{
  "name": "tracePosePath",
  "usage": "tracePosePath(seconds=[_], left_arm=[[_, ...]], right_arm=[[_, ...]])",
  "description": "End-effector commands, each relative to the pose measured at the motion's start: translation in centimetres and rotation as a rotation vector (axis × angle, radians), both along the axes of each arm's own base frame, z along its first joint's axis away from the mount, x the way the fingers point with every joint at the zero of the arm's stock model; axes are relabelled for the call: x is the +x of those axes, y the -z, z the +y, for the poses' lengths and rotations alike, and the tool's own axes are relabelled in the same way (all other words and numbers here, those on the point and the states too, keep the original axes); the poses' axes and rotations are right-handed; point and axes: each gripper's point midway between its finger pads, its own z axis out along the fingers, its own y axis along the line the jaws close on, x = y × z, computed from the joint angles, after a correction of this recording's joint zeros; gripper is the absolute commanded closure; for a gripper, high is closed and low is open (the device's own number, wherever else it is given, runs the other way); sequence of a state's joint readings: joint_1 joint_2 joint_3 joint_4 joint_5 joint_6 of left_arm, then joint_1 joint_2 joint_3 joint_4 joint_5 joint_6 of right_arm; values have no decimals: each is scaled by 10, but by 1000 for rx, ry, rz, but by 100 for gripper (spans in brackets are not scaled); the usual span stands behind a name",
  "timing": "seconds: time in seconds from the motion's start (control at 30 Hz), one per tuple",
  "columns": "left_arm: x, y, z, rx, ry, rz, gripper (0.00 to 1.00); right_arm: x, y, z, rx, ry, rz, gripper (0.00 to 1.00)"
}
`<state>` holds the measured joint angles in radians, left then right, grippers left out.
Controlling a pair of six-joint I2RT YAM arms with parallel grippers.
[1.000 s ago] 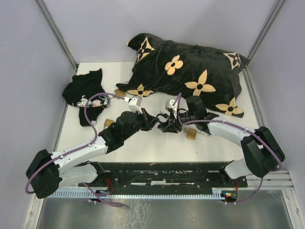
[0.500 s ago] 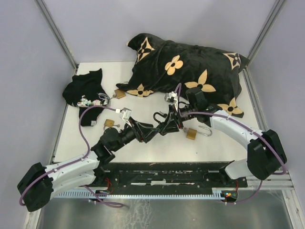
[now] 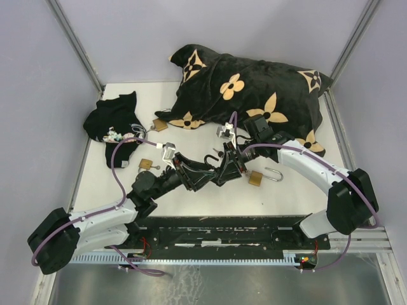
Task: Lock with the key
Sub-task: Pick up the lock from the center of the board.
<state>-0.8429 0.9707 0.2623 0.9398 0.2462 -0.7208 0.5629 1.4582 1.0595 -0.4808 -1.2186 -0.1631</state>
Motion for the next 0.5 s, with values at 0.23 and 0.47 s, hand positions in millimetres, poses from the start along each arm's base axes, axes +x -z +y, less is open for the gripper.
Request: tracePosePath(seconds=[0.23,0.47], left_arm=[[2,-24,-11,-87,44,-12,47],[2,-28,-16,-107,64,-11,60]], right_arm=[[-6,-26,7,79,-81,-65,98],[-5,-21,7,63,-79,-75,98]])
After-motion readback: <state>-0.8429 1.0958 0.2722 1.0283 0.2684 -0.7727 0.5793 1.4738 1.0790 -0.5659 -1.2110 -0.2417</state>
